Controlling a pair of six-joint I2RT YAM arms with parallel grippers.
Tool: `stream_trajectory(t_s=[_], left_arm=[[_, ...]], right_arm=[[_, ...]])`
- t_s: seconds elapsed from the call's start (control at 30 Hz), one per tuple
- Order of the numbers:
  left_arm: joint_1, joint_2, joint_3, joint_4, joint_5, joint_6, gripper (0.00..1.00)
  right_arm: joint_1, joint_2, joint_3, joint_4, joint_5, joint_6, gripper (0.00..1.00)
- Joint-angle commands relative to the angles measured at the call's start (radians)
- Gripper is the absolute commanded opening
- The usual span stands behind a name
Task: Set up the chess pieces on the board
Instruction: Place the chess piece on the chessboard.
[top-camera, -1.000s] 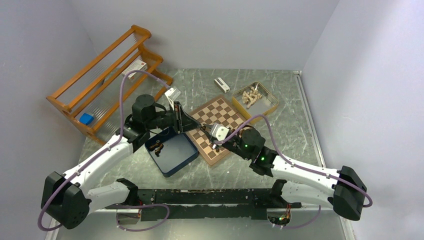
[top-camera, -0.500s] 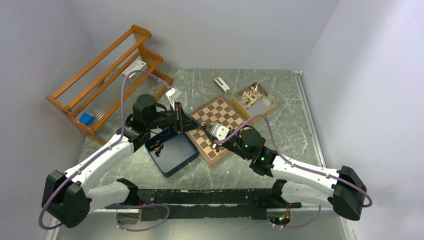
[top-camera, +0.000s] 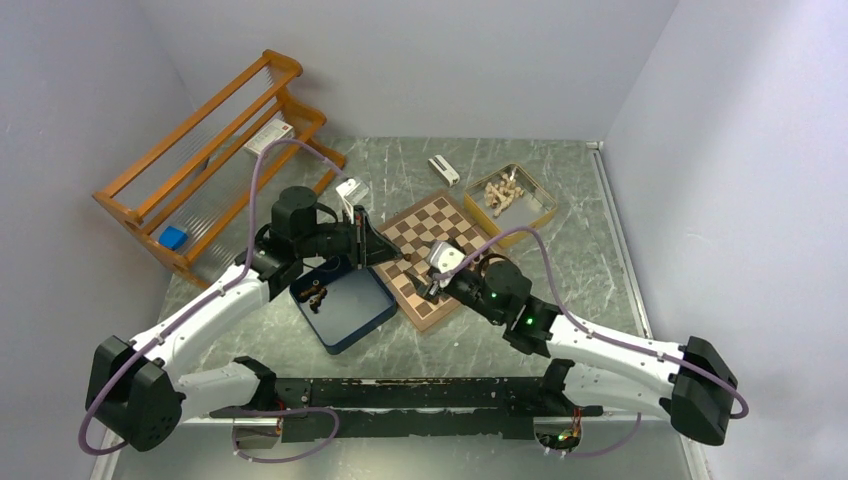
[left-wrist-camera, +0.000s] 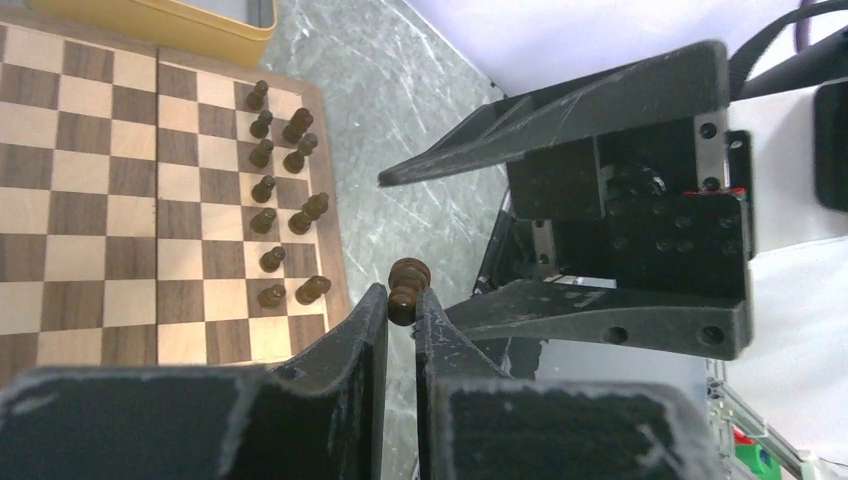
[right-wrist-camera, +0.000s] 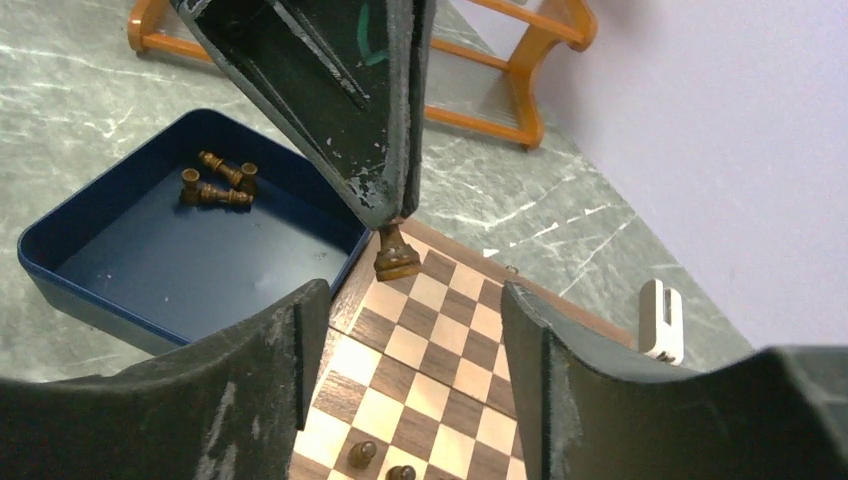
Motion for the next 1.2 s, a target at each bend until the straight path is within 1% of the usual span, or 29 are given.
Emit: stream_trajectory(t_s=[0.0,0.07,0.1,0.13,0.17,0.3,0.33,0.4,0.43,0.47,0.53,0.63,0.73,0.83,0.97,1.17], left_arm=[[-0.002,0.01,0.058,-0.099,-0.052,0.126,0.05],[-0.005,0.014,0.072,-0.152,-0.097,0.18,0.05],[-0.009,0.019,0.084,-0.181,-0.123,0.207,0.05],[-0.015,0.023,0.094,-0.21,-0.145,0.234,0.05],[-0.023,0.027,0.108,-0.238,-0.169,0.259,0.05],[-0.085,0.05,0.16,-0.335,-0.29,0.355,0.05],[-0.103,0.055,0.17,-0.352,-0.323,0.369,0.05],[-0.139,0.065,0.182,-0.371,-0.38,0.396,0.05],[-0.156,0.068,0.184,-0.376,-0.402,0.402,0.05],[-0.171,0.071,0.184,-0.379,-0.42,0.409,0.05],[-0.198,0.08,0.183,-0.385,-0.466,0.417,0.05],[-0.252,0.111,0.195,-0.407,-0.549,0.428,0.05],[-0.299,0.155,0.222,-0.436,-0.628,0.465,0.05],[-0.356,0.198,0.242,-0.446,-0.704,0.467,0.05],[-0.428,0.269,0.276,-0.468,-0.789,0.455,0.05],[-0.504,0.383,0.32,-0.527,-0.897,0.446,0.05]], right_arm=[[-0.003,-0.053,-0.012,-0.06,0.09,0.112,0.7],[-0.005,-0.066,-0.019,-0.085,0.13,0.151,0.77],[-0.007,-0.072,-0.023,-0.095,0.145,0.171,0.83],[-0.01,-0.077,-0.027,-0.105,0.164,0.191,0.94],[-0.012,-0.082,-0.03,-0.113,0.183,0.213,0.99],[-0.038,-0.094,-0.035,-0.134,0.264,0.324,1.0],[-0.044,-0.092,-0.033,-0.137,0.307,0.373,1.0],[-0.074,-0.071,0.005,-0.214,0.491,0.589,1.0],[-0.097,-0.054,0.043,-0.294,0.552,0.696,1.0],[-0.138,-0.034,0.081,-0.382,0.568,0.766,1.0],[-0.224,0.007,0.148,-0.52,0.519,0.846,1.0],[-0.312,0.029,0.174,-0.606,0.479,0.915,1.0],[-0.373,-0.01,0.138,-0.601,0.455,0.968,1.0],[-0.46,-0.058,0.101,-0.589,0.398,1.013,1.0],[-0.548,-0.076,0.11,-0.623,0.322,1.052,1.0],[-0.605,-0.129,0.103,-0.628,0.275,1.063,1.0]])
